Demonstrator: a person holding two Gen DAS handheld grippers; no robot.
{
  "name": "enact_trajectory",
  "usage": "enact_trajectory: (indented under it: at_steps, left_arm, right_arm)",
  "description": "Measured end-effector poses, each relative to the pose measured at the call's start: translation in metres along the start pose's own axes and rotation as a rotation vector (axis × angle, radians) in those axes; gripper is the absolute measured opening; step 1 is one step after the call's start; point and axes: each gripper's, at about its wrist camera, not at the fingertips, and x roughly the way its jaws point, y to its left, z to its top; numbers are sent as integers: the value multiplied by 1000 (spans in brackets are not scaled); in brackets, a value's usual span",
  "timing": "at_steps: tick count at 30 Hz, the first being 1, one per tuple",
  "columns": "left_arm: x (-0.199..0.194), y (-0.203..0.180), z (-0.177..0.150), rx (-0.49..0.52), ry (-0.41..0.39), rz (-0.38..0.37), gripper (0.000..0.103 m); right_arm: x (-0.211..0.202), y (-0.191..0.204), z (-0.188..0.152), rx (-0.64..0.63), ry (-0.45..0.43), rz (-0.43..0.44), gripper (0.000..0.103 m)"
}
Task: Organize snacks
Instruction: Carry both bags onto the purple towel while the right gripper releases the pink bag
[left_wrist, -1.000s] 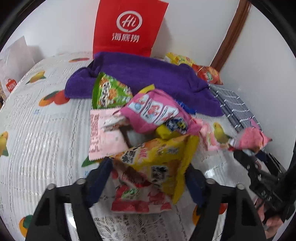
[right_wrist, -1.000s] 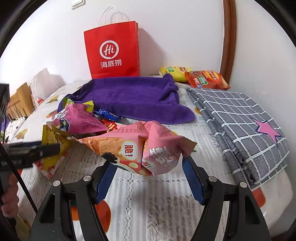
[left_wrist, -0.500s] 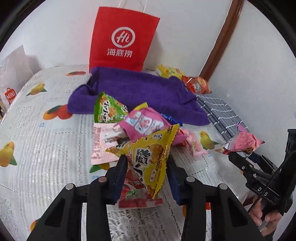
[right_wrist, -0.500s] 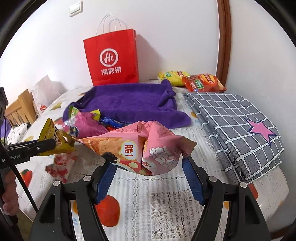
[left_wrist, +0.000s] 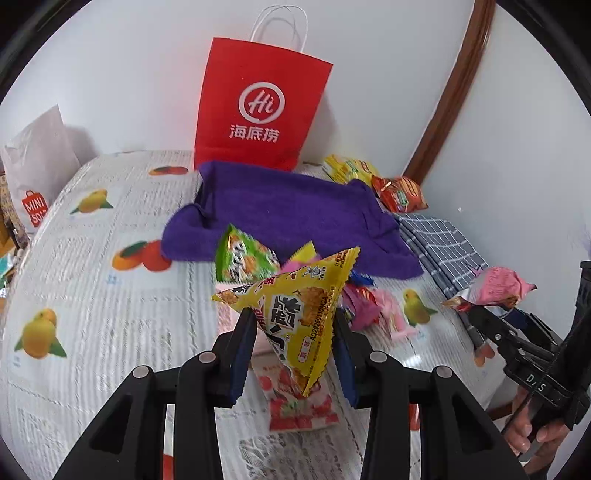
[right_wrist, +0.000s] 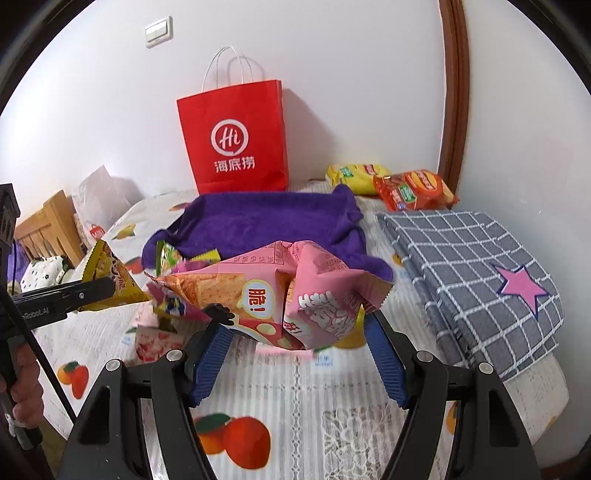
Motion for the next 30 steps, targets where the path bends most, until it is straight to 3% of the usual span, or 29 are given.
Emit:
enact_trajectory:
  at_steps: [11,19,25,30]
  left_arm:
    - [2,13,50,4,-44,48,38]
    - [4,9,97,26,-76,43,38]
    - [8,-1,137,56,-109,36,38]
    - [20,-7,165,67,-123,22,38]
  right_arm:
    - [15,-14,48,33,-9,4,71]
    - [18,-18,105,37,-57,33,71]
    - [37,-1,150,3,-67,24,71]
    - [66,11,177,11,-33,72,71]
